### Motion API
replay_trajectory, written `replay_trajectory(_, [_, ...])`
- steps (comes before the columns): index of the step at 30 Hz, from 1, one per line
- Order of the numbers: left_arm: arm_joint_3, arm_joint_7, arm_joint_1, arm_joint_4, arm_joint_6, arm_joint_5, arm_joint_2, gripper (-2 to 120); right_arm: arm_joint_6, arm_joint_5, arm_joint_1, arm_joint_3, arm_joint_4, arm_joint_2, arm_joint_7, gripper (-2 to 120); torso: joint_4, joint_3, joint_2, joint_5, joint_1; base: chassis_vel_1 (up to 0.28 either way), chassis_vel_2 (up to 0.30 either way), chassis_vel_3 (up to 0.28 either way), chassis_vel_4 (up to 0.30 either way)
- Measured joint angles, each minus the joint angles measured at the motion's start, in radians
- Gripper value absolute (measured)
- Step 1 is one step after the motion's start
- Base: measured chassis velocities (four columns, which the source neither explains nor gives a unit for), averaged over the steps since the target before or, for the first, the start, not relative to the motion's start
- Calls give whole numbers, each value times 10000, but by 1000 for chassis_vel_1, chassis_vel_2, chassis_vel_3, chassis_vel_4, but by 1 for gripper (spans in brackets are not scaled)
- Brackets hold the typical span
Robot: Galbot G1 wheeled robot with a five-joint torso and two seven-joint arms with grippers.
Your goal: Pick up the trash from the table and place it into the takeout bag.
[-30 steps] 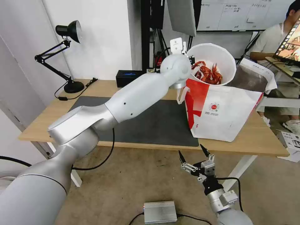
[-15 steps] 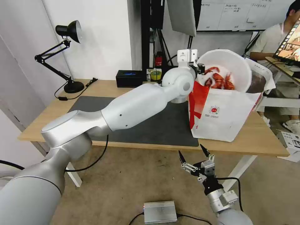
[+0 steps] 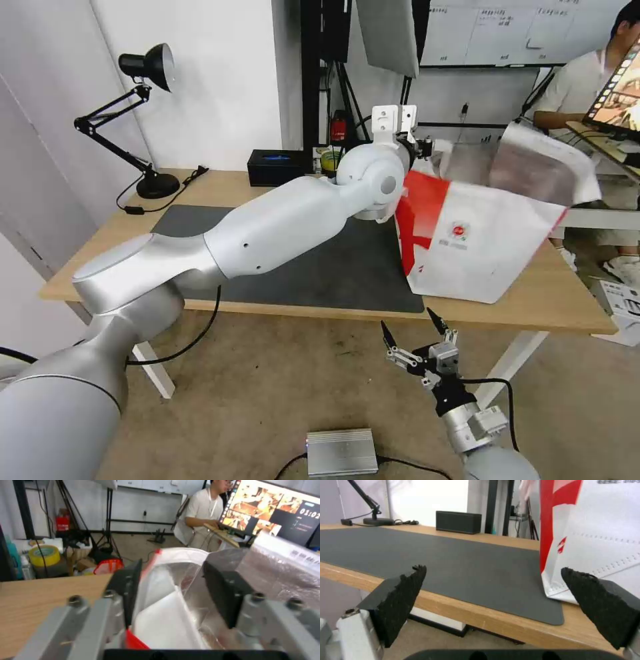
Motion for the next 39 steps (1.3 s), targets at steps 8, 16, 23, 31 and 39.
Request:
replay_trajectory(8, [-452, -102, 190, -1233, -449, 445, 752, 91, 0, 0, 0, 0, 0, 0, 0, 100, -4, 0, 0, 0, 0, 0, 0, 0, 0])
replay_trajectory(16, [-886, 232, 1415, -3189, -620, 1606, 2881, 100, -1, 0, 0, 0, 0, 0, 0, 100, 1, 0, 0, -3, -1, 0, 0, 0, 0])
replay_trajectory(23, [-2498, 1105, 4118, -4782, -1009, 2988, 4970, 100, -1, 0, 0, 1, 0, 0, 0, 100, 8, 1, -1, -9, -1, 0, 0, 0, 0])
replay_trajectory(31, [-5417, 2418, 8025, -6163, -1772, 4754, 6579, 100, -1, 1, 0, 1, 0, -1, 1, 100, 3, 1, -1, -7, -1, 0, 0, 0, 0])
replay_trajectory(39, [-7746, 2860, 11086, -7038, -2448, 5946, 7076, 100, -1, 0, 0, 0, 0, -1, 1, 100, -1, 0, 0, 0, -1, 0, 0, 0, 0])
